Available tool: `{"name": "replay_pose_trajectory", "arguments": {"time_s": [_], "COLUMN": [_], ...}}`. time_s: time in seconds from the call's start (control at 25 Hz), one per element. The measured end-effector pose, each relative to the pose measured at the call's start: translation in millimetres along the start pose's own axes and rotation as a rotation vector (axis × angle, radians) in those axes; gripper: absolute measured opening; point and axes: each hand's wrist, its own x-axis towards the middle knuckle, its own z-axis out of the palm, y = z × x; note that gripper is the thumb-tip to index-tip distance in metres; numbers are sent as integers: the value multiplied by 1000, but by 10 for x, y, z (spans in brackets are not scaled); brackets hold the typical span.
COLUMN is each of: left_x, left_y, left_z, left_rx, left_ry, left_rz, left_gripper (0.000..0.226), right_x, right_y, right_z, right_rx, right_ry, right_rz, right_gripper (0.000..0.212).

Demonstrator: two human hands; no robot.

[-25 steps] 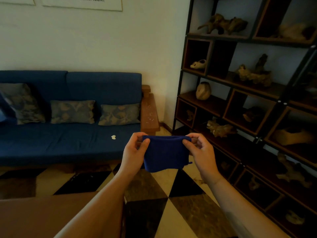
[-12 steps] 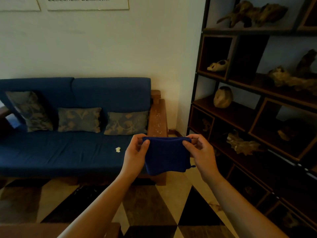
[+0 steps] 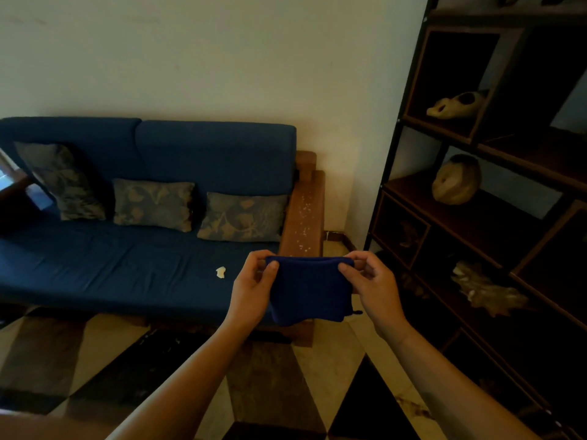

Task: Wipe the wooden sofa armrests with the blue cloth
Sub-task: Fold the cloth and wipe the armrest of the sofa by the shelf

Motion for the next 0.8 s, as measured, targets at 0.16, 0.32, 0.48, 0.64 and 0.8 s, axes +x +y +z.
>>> {"name": "replay_pose_trajectory", "arguments": {"time_s": [0.16, 0.32, 0.48, 0.64, 0.8], "left_x": [649, 1383, 2129, 2489, 2779], "left_y": [-396, -831, -1348, -1761, -2336], "left_z": [-21, -38, -18, 78, 270], "left_rx": [23, 30, 37, 45, 71], "left_ry": [-5, -35, -91, -85, -116], "left_rz": [-52, -103, -213, -311, -433], "left_gripper": [15, 15, 15, 12, 12], "right_x": [626, 1271, 1881, 2180, 2447], "right_y": [339, 711, 1215, 1652, 2265], "right_z": [281, 604, 938, 1110, 1149], "right_rx": [4, -11, -23, -27, -68], "right_ry": [3, 35, 90, 108, 133], "right_rz": [69, 132, 259, 346, 455], "right_gripper": [10, 10, 9, 8, 9]}}
